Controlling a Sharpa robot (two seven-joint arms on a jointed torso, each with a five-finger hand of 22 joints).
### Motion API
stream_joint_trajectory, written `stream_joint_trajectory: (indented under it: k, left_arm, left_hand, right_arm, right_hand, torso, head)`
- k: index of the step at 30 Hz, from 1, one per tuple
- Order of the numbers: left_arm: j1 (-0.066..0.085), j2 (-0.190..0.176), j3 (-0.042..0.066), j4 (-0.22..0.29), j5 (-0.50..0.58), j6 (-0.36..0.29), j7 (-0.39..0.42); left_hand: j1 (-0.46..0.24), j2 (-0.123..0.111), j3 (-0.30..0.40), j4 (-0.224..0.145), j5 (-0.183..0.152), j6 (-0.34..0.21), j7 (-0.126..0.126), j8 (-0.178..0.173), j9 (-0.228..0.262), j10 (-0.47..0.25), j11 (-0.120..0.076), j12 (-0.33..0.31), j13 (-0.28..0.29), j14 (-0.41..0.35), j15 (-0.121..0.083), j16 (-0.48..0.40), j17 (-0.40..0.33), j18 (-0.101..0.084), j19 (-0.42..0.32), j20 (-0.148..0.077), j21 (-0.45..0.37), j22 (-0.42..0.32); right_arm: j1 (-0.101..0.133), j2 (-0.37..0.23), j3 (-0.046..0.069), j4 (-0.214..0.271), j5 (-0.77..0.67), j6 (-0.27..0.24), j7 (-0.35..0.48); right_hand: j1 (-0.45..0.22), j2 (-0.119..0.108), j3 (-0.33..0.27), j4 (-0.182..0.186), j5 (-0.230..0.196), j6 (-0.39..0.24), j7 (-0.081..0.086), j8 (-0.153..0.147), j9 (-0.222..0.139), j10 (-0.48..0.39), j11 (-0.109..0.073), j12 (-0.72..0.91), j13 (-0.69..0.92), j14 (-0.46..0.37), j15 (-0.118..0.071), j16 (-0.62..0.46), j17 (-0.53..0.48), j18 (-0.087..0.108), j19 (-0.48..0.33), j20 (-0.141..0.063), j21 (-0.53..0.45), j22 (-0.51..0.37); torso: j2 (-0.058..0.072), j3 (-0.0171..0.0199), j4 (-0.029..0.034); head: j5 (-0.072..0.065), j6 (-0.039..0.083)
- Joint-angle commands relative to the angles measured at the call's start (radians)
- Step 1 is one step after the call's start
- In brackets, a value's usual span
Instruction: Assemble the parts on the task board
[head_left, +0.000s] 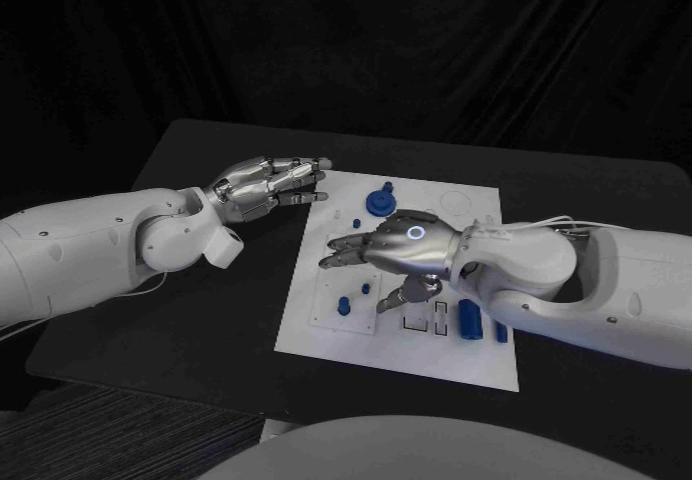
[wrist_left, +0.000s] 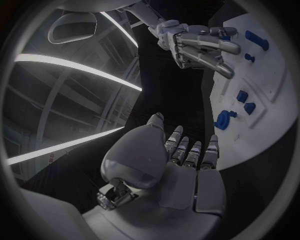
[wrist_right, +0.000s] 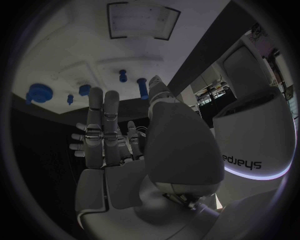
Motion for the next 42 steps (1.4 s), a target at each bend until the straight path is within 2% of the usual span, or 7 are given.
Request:
stream_joint_trajectory:
  k: [1,6,13,15,21,24,42]
  left_arm:
    - [-0.002,-0.001,0.001,0.001,0.005,0.000,0.013]
    - [-0.002,-0.006,0.001,0.002,0.006,-0.010,0.013]
    - [-0.002,-0.012,0.001,0.005,0.006,-0.039,0.013]
    - [-0.002,-0.012,0.001,0.005,0.006,-0.043,0.012]
    - [-0.002,-0.008,0.001,0.004,0.006,-0.043,0.012]
    - [-0.002,-0.008,0.001,0.005,0.006,-0.040,0.009]
    - [-0.002,-0.008,0.001,0.003,0.006,-0.020,-0.004]
  left_hand:
    - [0.010,-0.001,0.005,-0.001,0.006,0.010,0.008,0.009,0.001,-0.001,0.017,0.006,0.001,-0.007,-0.021,0.001,-0.001,0.015,-0.001,-0.004,0.000,-0.011]
    - [0.010,-0.001,0.005,-0.001,0.006,0.014,0.009,0.010,0.001,-0.001,0.018,0.007,0.001,-0.010,-0.027,0.000,-0.001,0.016,-0.003,-0.005,-0.001,-0.014]
    - [0.014,-0.004,0.006,-0.003,0.011,0.027,0.013,0.018,0.002,0.002,0.022,0.013,0.002,-0.022,-0.056,-0.010,-0.005,0.016,-0.022,-0.015,-0.010,-0.042]
    - [0.014,-0.004,0.006,-0.003,0.012,0.034,0.014,0.021,0.003,0.003,0.022,0.015,0.002,-0.023,-0.057,-0.010,-0.005,0.016,-0.025,-0.017,-0.012,-0.046]
    - [0.017,-0.003,0.007,-0.004,0.016,0.039,0.014,0.025,0.004,0.011,0.026,0.029,0.005,-0.024,-0.057,-0.010,-0.005,0.017,-0.029,-0.022,-0.013,-0.051]
    - [0.017,-0.003,0.007,-0.004,0.017,0.039,0.014,0.025,0.004,0.012,0.026,0.029,0.005,-0.024,-0.057,-0.010,-0.005,0.017,-0.030,-0.022,-0.013,-0.051]
    - [0.021,-0.002,0.010,-0.006,0.020,0.045,0.018,0.029,0.004,0.018,0.031,0.038,0.006,-0.022,-0.051,-0.008,-0.004,0.017,-0.026,-0.020,-0.011,-0.045]
  right_arm:
    - [0.033,-0.043,0.001,0.023,0.114,-0.199,0.116]
    - [0.107,-0.133,0.001,0.041,0.293,-0.233,0.188]
    - [0.195,-0.231,0.000,0.024,0.520,-0.135,0.177]
    - [0.206,-0.245,0.000,0.014,0.543,-0.089,0.125]
    - [0.216,-0.244,0.000,-0.020,0.522,0.132,-0.137]
    - [0.215,-0.234,0.000,-0.034,0.499,0.240,-0.263]
    - [0.189,-0.217,0.000,-0.036,0.619,0.477,-0.585]
  right_hand:
    - [-0.030,0.003,-0.006,0.000,-0.004,0.076,0.020,0.020,0.012,0.029,0.000,0.020,0.007,-0.007,-0.003,0.009,0.005,0.016,-0.003,0.000,-0.006,0.011]
    - [-0.056,0.026,0.016,-0.001,0.006,0.226,0.064,0.058,0.038,0.143,0.007,0.087,0.026,0.007,0.000,0.041,0.027,0.010,0.018,0.001,0.031,0.024]
    - [-0.017,0.180,0.115,-0.019,0.028,0.344,0.137,0.105,0.056,0.393,0.008,0.320,0.114,0.030,-0.002,0.101,0.071,0.001,0.057,0.000,0.113,0.043]
    - [-0.025,0.200,0.107,-0.028,0.039,0.473,0.174,0.165,0.087,0.628,-0.042,0.563,0.243,0.016,-0.017,0.077,0.038,0.010,0.048,-0.006,0.066,0.033]
    - [-0.370,0.257,0.033,-0.012,0.026,0.623,0.128,0.200,0.146,0.978,-0.090,1.364,1.255,0.387,-0.064,0.765,0.898,-0.099,0.268,-0.065,0.927,0.178]
    - [-0.536,0.269,-0.025,-0.010,0.056,0.647,0.131,0.174,0.159,1.114,-0.094,1.505,1.514,0.387,-0.063,0.766,0.899,-0.111,0.272,-0.062,1.038,0.192]
    - [-0.487,0.318,-0.138,-0.015,0.155,0.852,0.058,0.211,0.282,1.114,-0.151,1.505,1.514,0.387,-0.114,0.766,0.899,-0.146,0.316,-0.104,1.288,0.239]
  torso:
    - [0.001,0.0003,0.0000]
    - [0.000,-0.0005,-0.0017]
    - [0.000,0.0006,-0.0011]
    - [0.000,0.0005,-0.0010]
    - [0.000,-0.0007,0.0009]
    - [-0.001,-0.0003,-0.0017]
    - [-0.002,-0.0006,0.0018]
  head:
    - [-0.001,0.000]
    - [-0.004,0.000]
    - [-0.021,0.000]
    - [-0.019,0.000]
    - [-0.019,0.000]
    - [-0.017,0.000]
    - [-0.044,0.000]
